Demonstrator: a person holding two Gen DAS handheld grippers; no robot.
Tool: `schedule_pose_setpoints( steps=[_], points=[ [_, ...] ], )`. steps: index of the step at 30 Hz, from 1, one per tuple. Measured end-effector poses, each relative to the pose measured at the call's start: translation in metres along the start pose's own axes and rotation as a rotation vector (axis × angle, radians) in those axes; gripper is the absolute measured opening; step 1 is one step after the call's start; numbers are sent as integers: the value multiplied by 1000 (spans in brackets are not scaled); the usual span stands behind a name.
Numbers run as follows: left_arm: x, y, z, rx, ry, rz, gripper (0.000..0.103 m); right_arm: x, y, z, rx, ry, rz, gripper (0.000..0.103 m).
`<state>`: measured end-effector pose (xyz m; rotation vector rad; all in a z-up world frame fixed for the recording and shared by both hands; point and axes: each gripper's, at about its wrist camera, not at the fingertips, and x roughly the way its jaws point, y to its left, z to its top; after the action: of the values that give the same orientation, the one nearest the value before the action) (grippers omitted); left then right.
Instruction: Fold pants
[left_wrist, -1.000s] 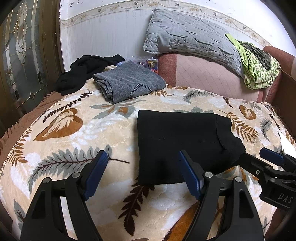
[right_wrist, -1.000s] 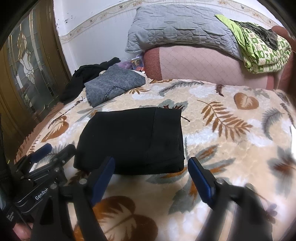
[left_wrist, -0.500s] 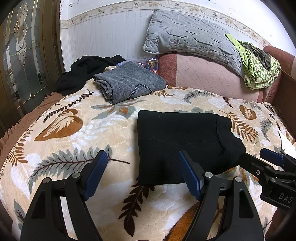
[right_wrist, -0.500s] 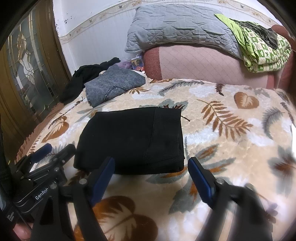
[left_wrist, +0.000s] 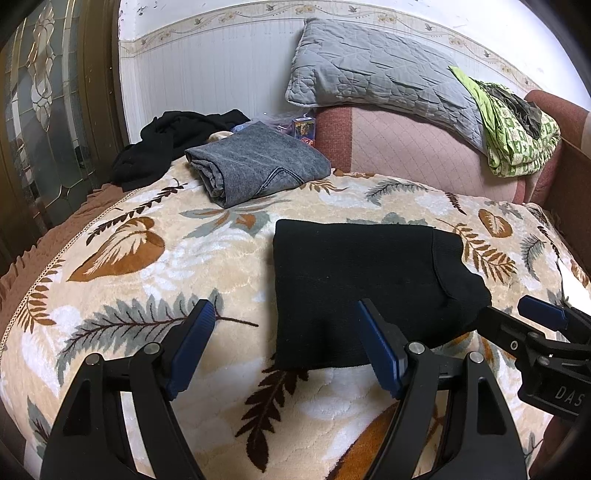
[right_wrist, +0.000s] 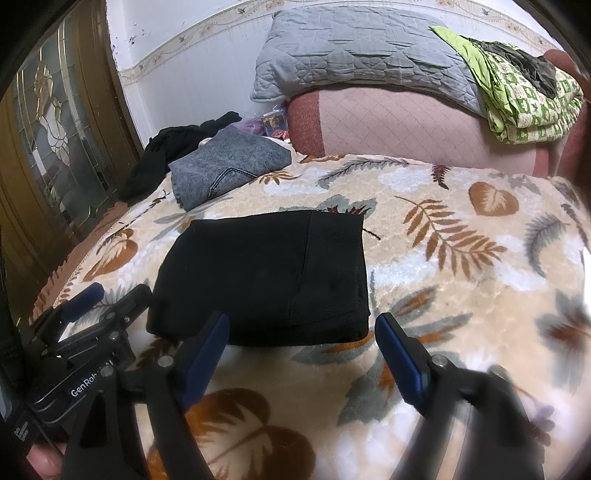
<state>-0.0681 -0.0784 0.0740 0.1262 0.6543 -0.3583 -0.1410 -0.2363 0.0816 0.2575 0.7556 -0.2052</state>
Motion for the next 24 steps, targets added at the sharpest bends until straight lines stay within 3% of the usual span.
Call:
schedule_pose_setpoints(
  steps=[24],
  points=[
    [0,1,1,4,-12,5,78,2,-1,-3,3,11,5,82]
  ],
)
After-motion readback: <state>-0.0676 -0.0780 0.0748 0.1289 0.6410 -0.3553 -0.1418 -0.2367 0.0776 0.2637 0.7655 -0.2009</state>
